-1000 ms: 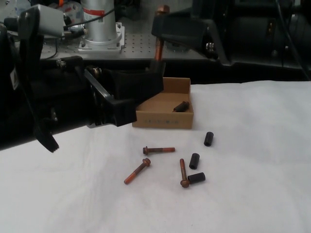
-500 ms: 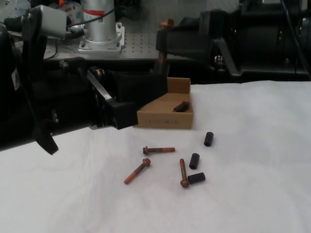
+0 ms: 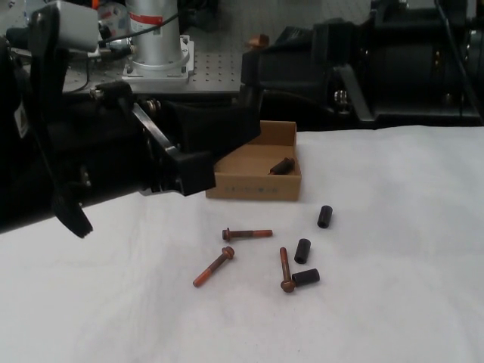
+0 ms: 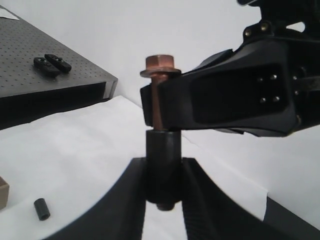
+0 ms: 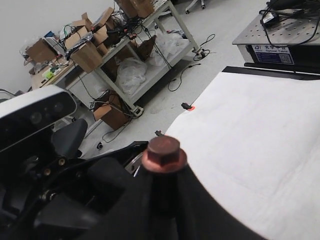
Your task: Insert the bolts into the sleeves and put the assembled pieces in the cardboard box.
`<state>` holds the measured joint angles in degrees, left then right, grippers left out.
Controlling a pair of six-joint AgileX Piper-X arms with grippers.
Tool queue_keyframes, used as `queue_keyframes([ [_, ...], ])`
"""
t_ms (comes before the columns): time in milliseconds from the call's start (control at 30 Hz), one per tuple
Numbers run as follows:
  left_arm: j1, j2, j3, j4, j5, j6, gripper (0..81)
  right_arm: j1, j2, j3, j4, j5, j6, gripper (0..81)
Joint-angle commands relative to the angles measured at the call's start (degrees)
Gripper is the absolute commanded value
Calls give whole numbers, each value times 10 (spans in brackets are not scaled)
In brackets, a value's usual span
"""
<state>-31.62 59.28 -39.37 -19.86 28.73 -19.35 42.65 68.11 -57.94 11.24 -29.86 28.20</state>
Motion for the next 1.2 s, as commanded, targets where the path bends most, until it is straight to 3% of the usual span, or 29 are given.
queue_keyframes([
  [0,3,-4,-5,-30,-23,4,6,5,-11,-1,36,-54,4,263],
  [33,3,-4,-5,-35,-15,4,6,1,-11,-1,46,-48,6,349],
  [100,3,-4,-5,-43,-11,4,6,-5,-11,-1,59,-41,6,441],
  [600,3,-4,-5,-43,-10,4,6,-6,-11,-1,67,-51,4,414],
  [733,3,-4,-5,-43,-16,18,6,-9,-12,-1,104,-56,-29,412],
  [900,7,6,-5,-43,-41,110,6,-36,-32,-1,226,-54,-103,412],
  [1033,31,47,-7,-43,-41,113,6,-67,-57,-1,319,-24,-156,408],
  [1167,58,131,-29,-43,-41,115,6,-106,-81,-1,393,2,-195,302],
])
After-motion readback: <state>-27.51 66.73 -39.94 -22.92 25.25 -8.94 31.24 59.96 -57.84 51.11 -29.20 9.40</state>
